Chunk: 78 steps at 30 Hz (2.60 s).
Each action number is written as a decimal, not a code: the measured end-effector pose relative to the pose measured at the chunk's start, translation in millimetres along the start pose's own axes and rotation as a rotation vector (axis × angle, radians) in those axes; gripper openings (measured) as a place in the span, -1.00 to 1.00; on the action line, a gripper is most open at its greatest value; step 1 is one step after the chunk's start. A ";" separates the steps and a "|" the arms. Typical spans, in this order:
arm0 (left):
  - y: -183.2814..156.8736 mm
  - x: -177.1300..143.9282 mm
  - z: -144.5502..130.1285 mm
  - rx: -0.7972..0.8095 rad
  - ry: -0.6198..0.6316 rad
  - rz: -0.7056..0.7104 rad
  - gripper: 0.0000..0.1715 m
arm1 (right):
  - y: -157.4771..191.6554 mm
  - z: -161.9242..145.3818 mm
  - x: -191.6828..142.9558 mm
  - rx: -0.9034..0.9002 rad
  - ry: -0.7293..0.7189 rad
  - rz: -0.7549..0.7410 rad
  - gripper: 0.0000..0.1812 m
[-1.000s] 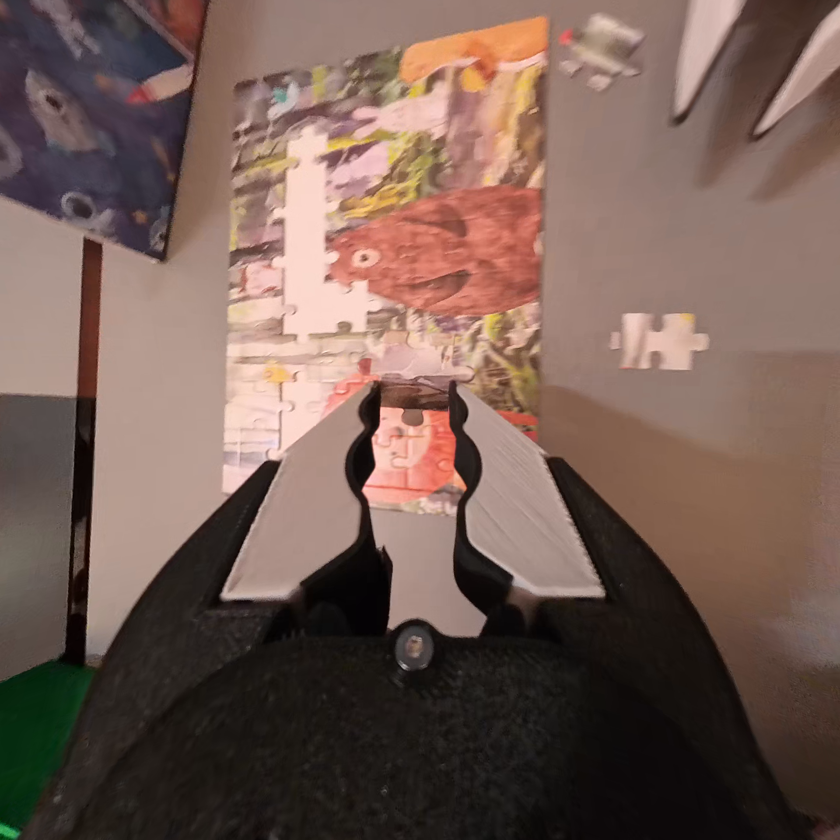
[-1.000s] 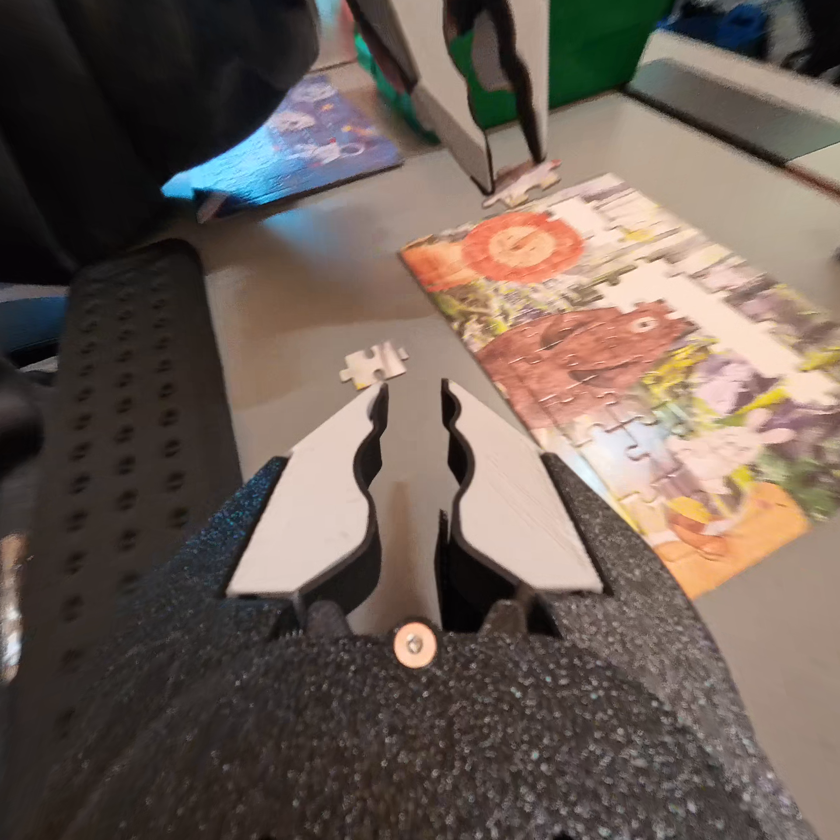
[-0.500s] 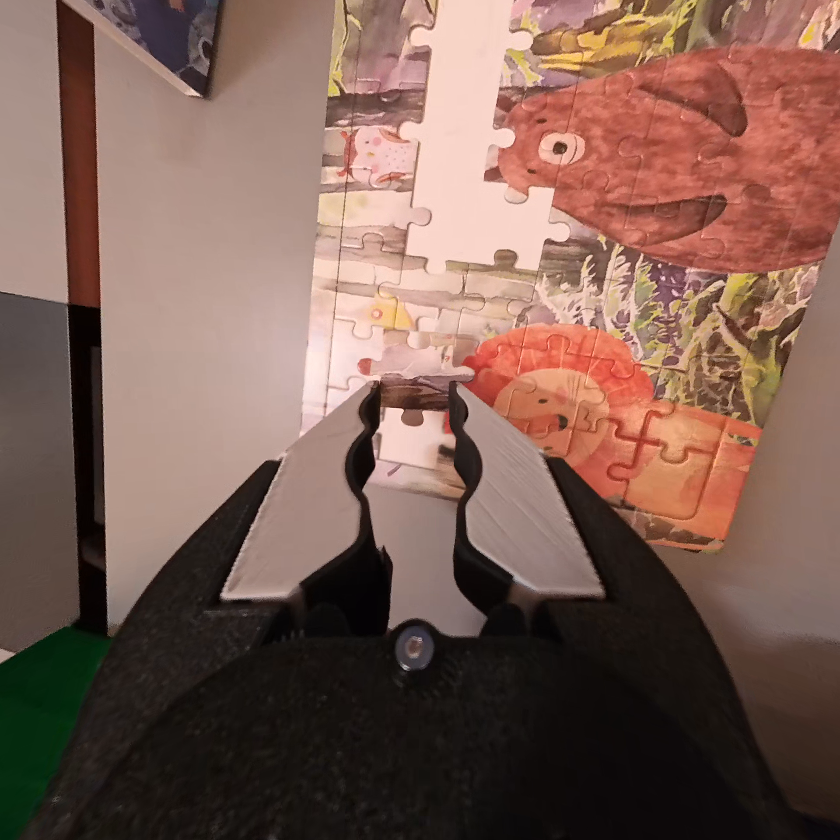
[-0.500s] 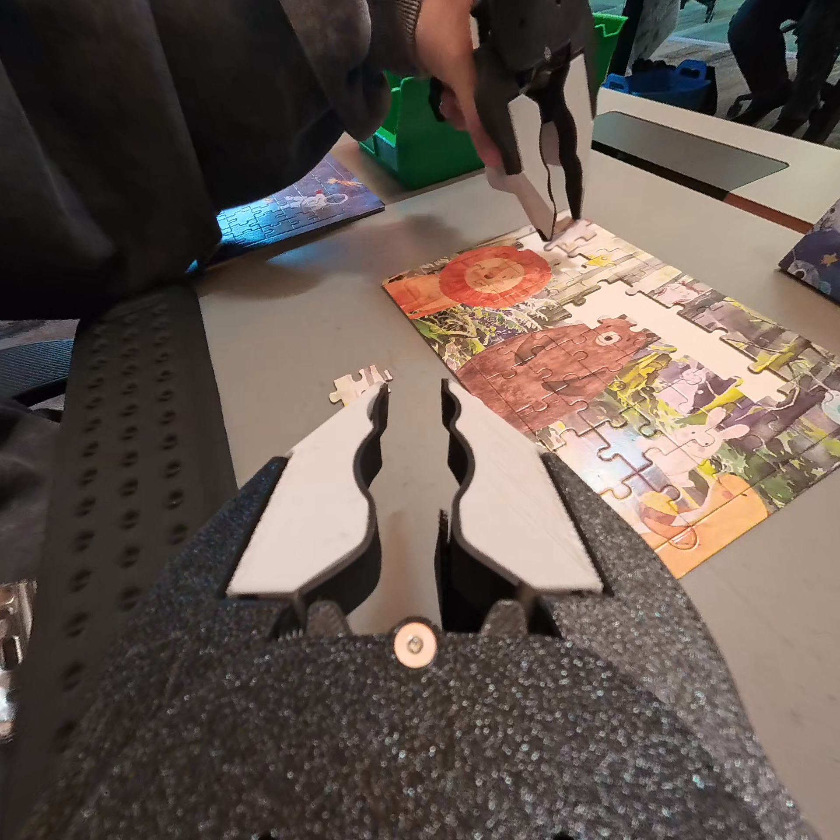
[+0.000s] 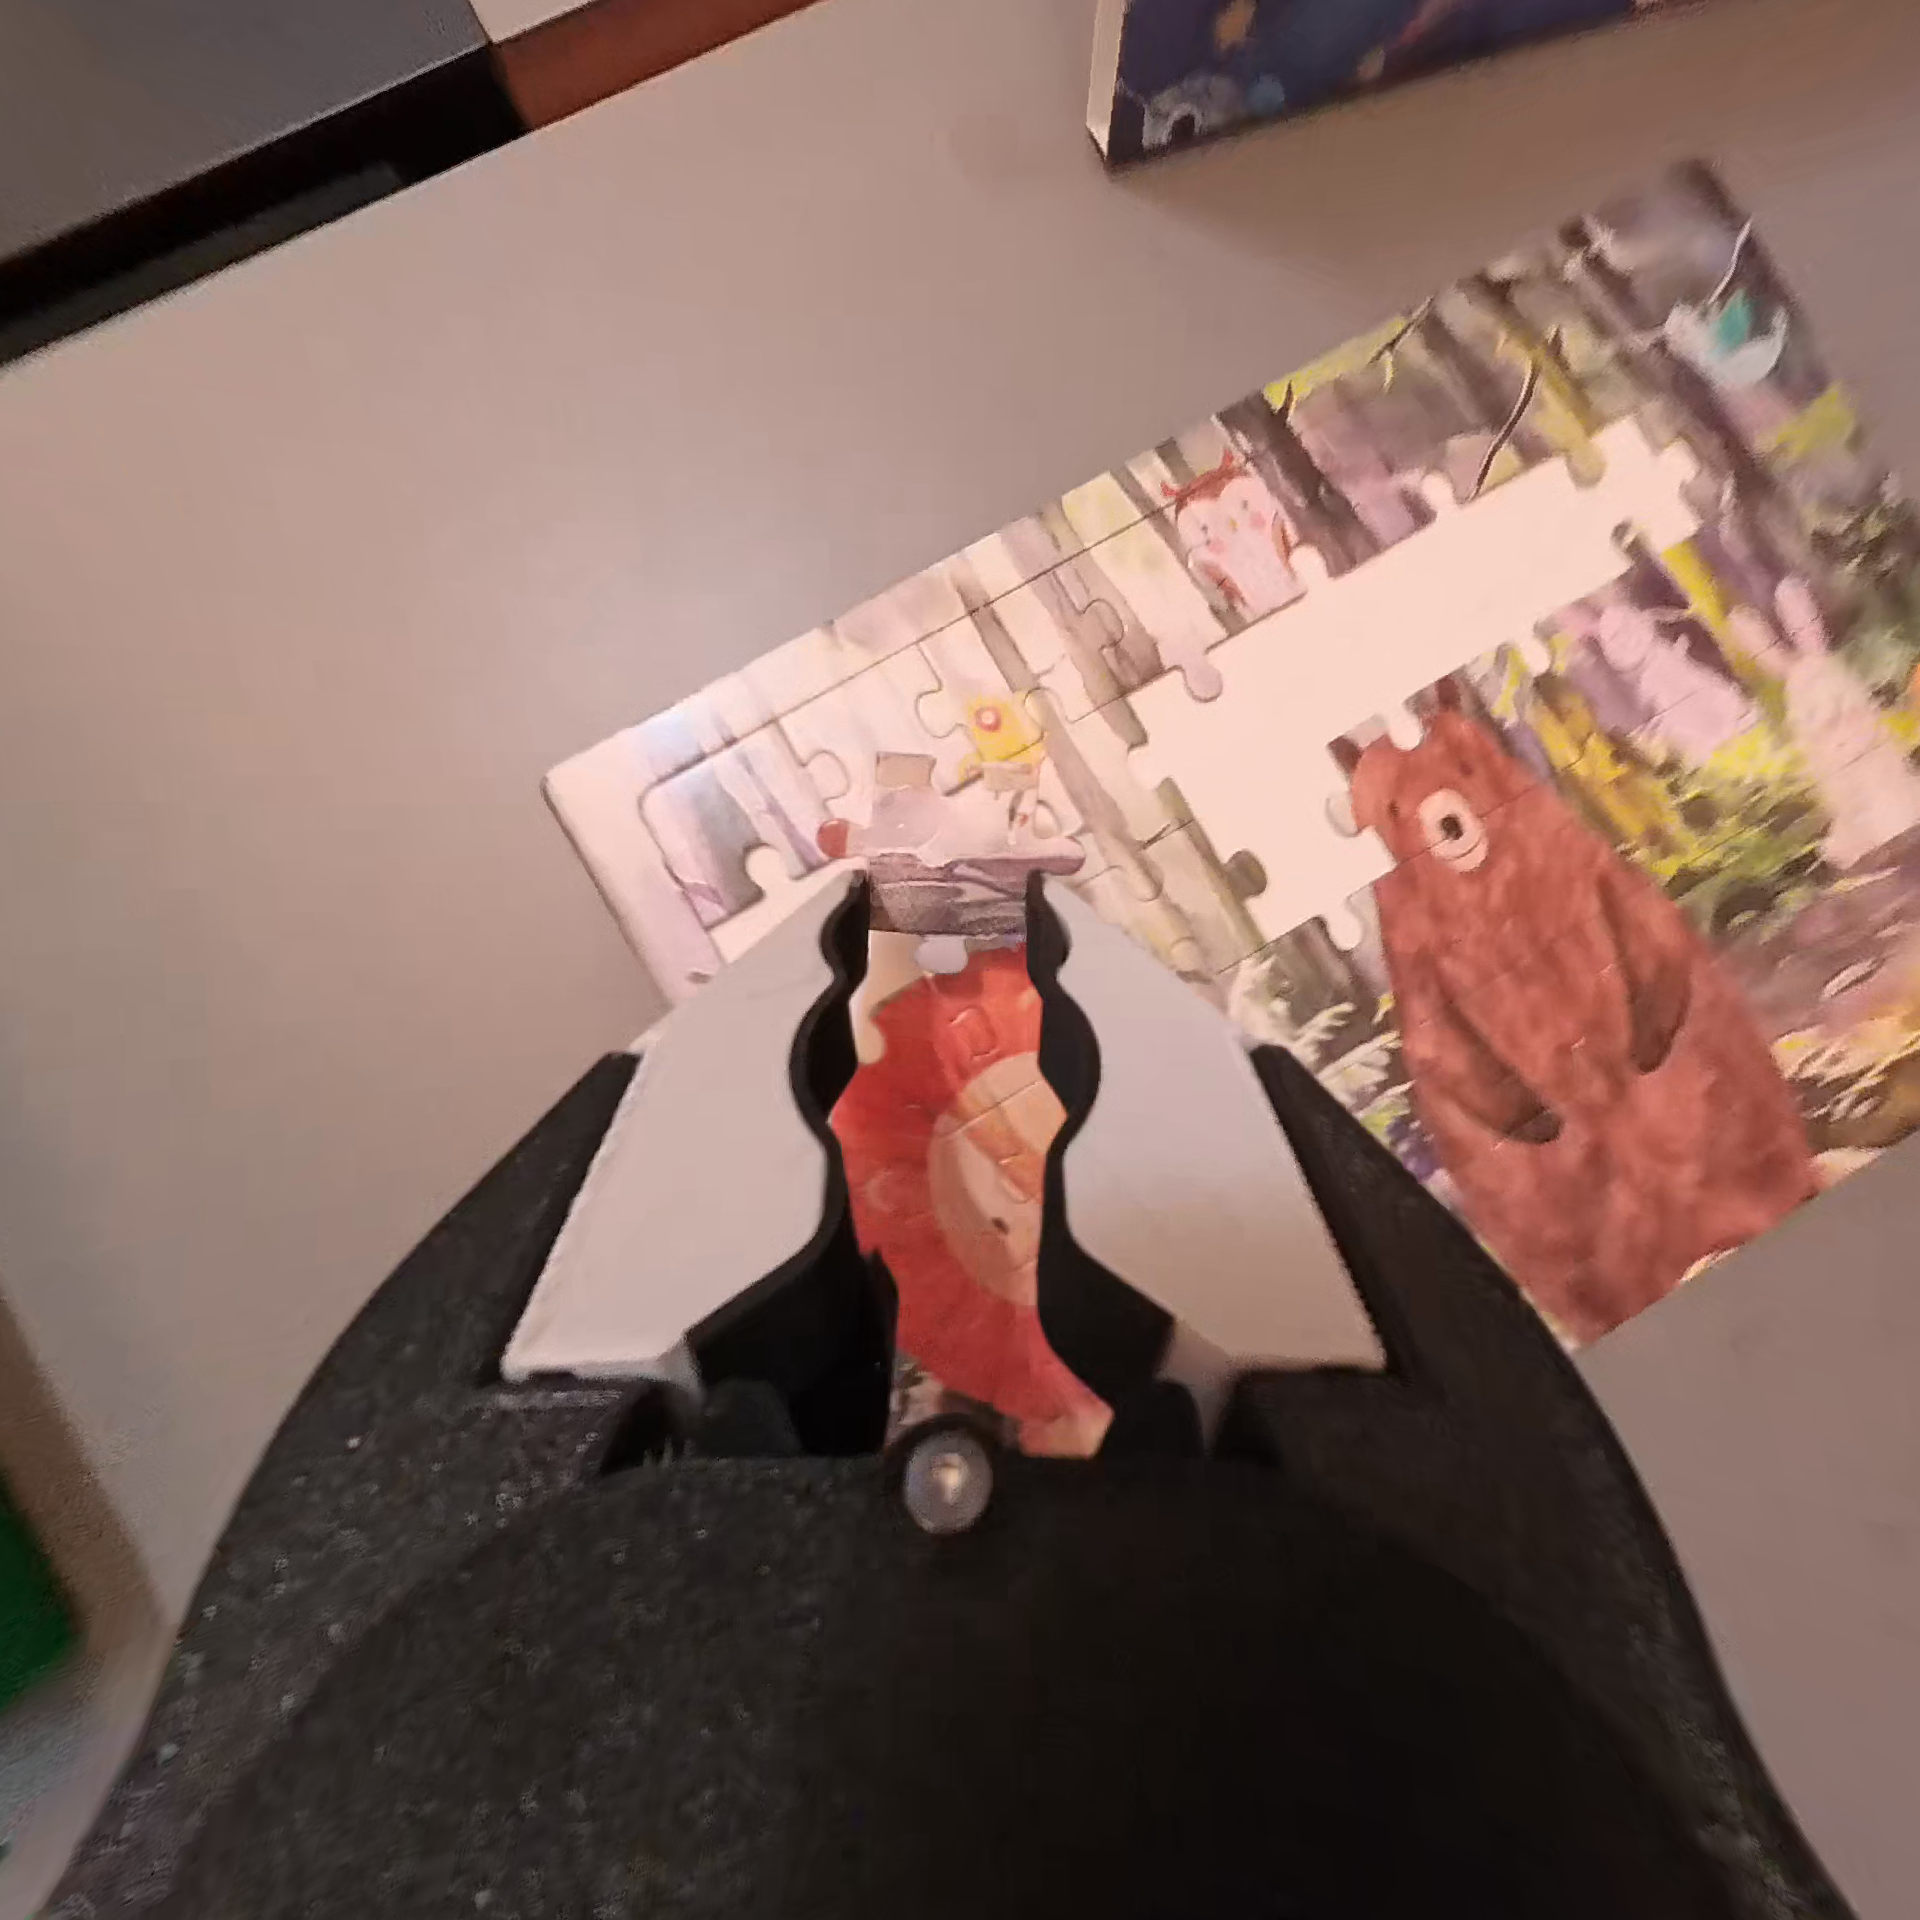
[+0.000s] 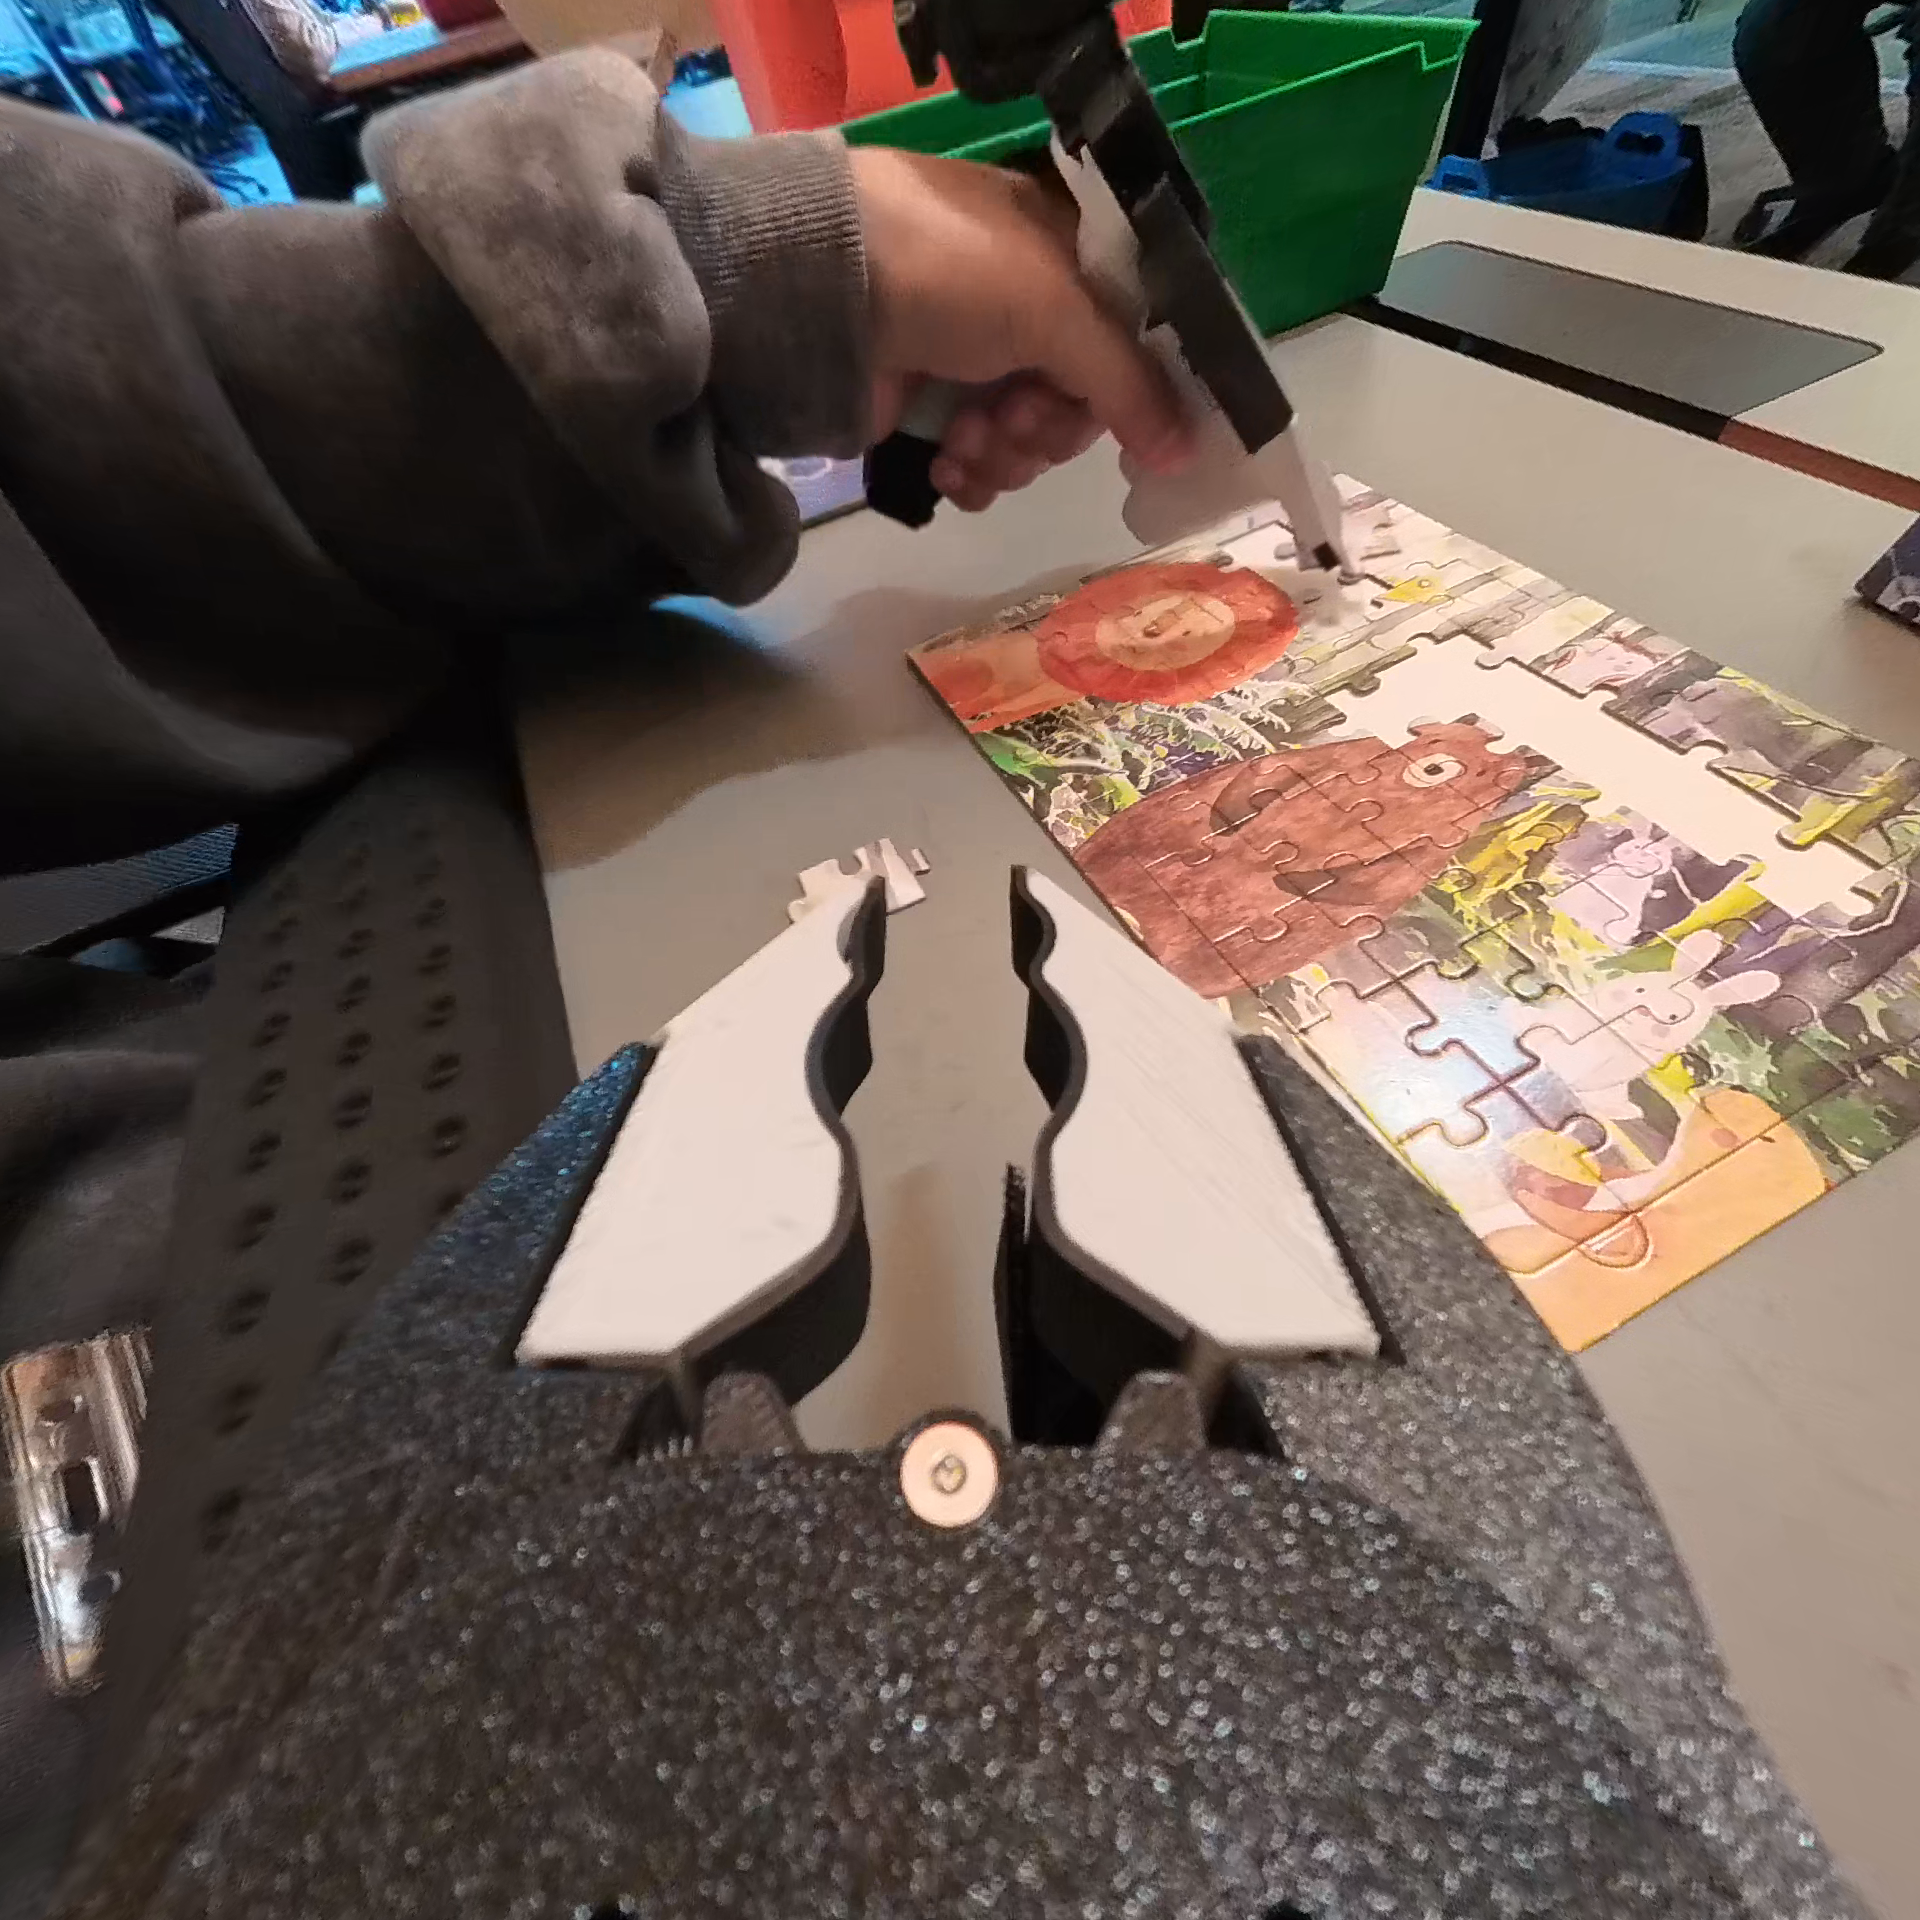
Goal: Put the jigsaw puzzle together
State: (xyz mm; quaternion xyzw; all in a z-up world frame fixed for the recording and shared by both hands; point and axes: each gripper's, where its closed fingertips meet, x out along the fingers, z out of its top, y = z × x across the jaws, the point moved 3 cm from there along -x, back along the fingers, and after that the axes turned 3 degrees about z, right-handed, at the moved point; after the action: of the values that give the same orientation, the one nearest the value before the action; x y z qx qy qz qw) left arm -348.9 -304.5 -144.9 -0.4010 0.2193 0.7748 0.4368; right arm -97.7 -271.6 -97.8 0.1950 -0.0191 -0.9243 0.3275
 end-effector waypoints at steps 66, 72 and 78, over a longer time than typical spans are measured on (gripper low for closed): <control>-8.8 0.6 -14.2 -0.083 -0.169 0.038 -0.56 | 8.3 -11.8 7.0 0.051 0.057 0.097 -0.71; -8.2 6.4 -15.0 -0.077 -0.152 0.054 -0.54 | 9.3 -12.0 7.1 0.051 0.058 0.102 -0.71; -7.0 5.7 -14.8 -0.090 -0.157 0.055 -0.48 | 9.9 -12.8 7.6 0.052 0.062 0.107 -0.71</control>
State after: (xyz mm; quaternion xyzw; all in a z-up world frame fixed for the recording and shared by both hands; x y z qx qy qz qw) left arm -338.2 -308.2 -158.0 -0.3520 0.1604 0.8247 0.4126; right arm -92.3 -282.9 -110.6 0.2308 -0.0436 -0.8981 0.3718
